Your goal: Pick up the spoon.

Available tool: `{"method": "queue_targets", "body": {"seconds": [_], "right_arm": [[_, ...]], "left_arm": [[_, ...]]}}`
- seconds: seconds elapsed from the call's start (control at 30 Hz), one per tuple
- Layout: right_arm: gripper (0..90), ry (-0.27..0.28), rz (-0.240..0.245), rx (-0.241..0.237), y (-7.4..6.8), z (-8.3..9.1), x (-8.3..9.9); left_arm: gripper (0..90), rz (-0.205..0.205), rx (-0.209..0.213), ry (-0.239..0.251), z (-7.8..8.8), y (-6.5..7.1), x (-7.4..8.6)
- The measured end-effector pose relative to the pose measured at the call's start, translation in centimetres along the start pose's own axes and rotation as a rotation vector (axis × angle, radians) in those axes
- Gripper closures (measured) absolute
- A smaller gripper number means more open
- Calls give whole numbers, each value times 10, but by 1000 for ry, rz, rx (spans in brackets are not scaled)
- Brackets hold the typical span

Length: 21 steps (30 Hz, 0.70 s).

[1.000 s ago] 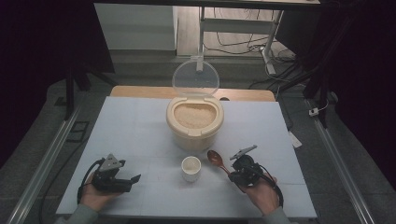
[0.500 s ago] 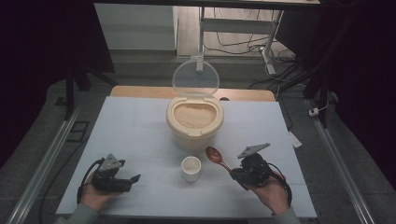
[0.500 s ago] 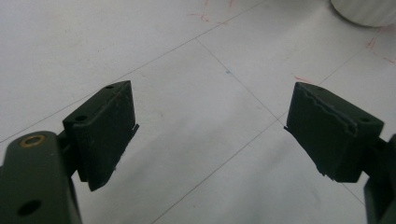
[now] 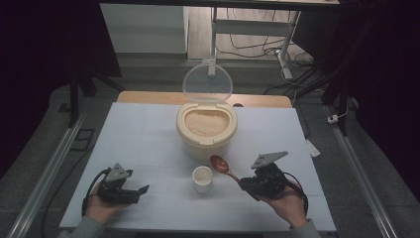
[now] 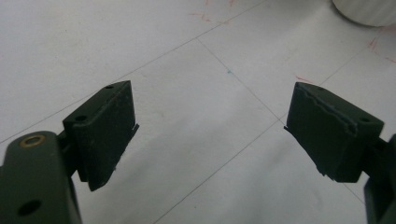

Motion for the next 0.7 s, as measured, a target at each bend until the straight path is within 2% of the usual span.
{"method": "queue_targets", "body": {"seconds": [0.33, 0.53, 0.7], "right_arm": [[795, 26, 52, -36, -6, 0, -16], [795, 34, 101, -62, -5, -5, -35], [794, 42, 128, -87, -10, -11, -47]], "left_arm": [[156, 4, -1, 3, 0, 0, -1], [156, 2, -2, 4, 0, -1, -1], [156, -1, -2, 5, 0, -1, -1]]}}
Point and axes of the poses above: each handheld gripper's, and its own axes: z roughly backward along the jaws, x roughly out of its underside, y roughly to its right, the point moved 4 cm from there along -z, roughly forward along the jaws, and after that the axes turned 8 degrees about x, right-handed, at the moved point
